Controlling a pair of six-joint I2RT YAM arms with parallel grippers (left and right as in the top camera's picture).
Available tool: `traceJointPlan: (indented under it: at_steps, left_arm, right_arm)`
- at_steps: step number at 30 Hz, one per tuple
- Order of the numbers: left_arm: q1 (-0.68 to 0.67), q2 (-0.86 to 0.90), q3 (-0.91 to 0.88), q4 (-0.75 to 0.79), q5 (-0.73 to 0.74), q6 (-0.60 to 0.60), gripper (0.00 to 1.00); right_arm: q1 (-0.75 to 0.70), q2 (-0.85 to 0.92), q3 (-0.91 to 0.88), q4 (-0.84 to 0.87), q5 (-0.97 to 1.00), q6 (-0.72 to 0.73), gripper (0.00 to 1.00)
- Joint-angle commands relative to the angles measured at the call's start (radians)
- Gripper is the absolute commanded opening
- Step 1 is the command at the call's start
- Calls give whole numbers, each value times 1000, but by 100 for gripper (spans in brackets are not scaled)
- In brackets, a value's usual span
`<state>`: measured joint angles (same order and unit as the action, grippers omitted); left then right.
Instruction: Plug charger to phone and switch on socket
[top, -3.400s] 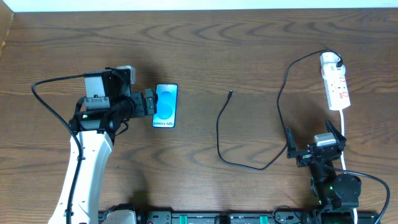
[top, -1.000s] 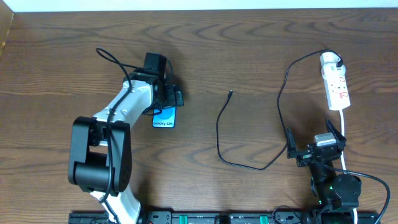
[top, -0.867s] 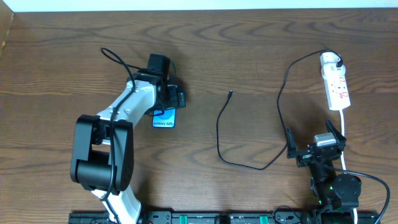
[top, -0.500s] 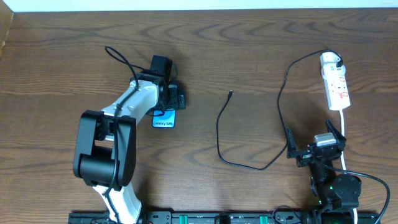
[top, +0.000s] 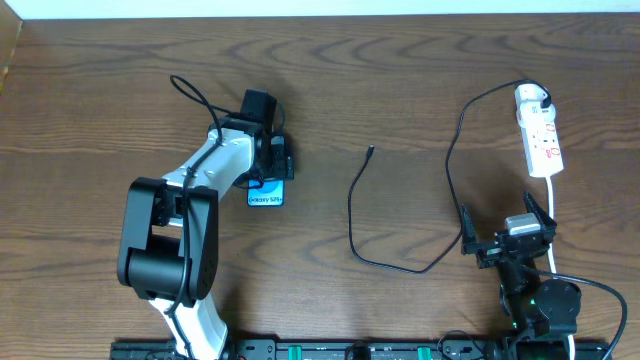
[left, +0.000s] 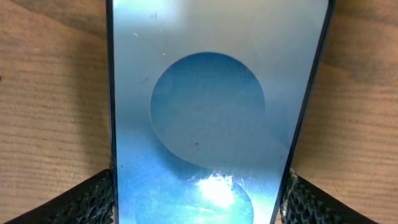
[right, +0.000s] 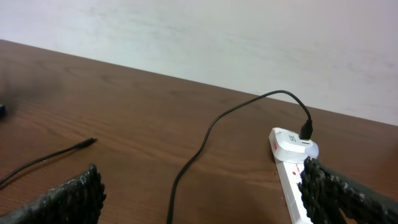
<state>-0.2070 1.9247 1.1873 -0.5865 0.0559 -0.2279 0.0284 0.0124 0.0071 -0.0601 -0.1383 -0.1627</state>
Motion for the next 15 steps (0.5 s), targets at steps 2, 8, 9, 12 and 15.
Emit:
traceJointPlan:
  at_steps: [2,8,9,12,15]
  left_arm:
    - [0,24,-1,-44,37,5,80]
    - [0,24,-1,-122,37,-18,78]
    - [0,24,-1,-132,37,-18,78]
    - [0,24,-1,-137,37,-17,78]
    - [0,24,-1,-103,37,-17,87]
  right_arm:
    - [-1,-5,-2,-3,-3,1,99]
    - [-1,-5,-2,-3,-3,1,99]
    - [-1,-5,-2,-3,-3,1,99]
    - [-1,-5,-2,-4,-3,1,99]
    - [-1,-5,-2,-4,-3,1,99]
